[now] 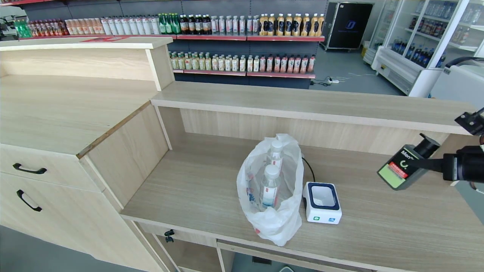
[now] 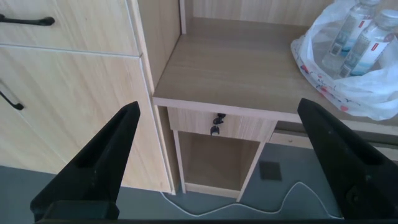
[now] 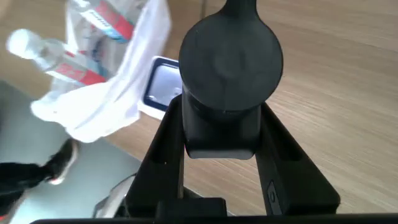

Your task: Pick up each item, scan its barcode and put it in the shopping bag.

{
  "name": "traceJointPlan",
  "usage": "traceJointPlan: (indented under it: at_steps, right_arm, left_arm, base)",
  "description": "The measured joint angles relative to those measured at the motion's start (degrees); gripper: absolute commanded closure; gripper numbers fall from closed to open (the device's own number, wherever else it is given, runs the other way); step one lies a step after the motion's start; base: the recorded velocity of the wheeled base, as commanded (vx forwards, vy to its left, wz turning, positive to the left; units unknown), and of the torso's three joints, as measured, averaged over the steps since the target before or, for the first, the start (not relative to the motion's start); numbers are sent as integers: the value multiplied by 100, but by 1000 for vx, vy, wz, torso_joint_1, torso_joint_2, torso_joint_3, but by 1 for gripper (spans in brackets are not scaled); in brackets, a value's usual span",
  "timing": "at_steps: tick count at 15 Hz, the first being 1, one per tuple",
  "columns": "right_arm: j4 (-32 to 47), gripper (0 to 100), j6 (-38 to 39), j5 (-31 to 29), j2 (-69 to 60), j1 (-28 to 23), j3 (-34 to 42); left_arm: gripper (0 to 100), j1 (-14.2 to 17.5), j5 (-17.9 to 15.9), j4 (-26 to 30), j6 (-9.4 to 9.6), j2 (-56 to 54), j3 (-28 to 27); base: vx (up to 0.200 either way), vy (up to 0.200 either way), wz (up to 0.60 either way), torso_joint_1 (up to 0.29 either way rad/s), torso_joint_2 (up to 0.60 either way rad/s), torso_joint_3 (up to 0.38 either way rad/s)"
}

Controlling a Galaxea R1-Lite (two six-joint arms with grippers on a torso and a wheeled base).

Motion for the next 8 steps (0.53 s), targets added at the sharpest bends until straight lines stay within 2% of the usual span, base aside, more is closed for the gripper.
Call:
traceJointPlan:
  at_steps: [2,3,5,7,8]
  right_arm:
    - [-4,100,-173,-1402,-594,210,273]
    - [-4,100,-189,-1897,-802,438,352]
    - [-46,100,22,-2286,-1075,923,451]
    - [-244,100,177,-2367,-1250,1196,545]
    - [-633,100,282,-2420,-1291,1362,667]
  left_arm:
    - [0,2,0,0,0,0,0]
    - [0,2,2,0,0,0,0]
    - [0,0,0,0,0,0,0]
    - [0,0,0,0,-2,0,0]
    - [0,2,0,0,0,0,0]
  base:
    - [0,0,0,0,0,0]
    - [0,0,0,0,0,0]
    - [0,0,0,0,0,0]
    - [0,0,600,2,5,5]
    - [0,0,600,-7,2,-7]
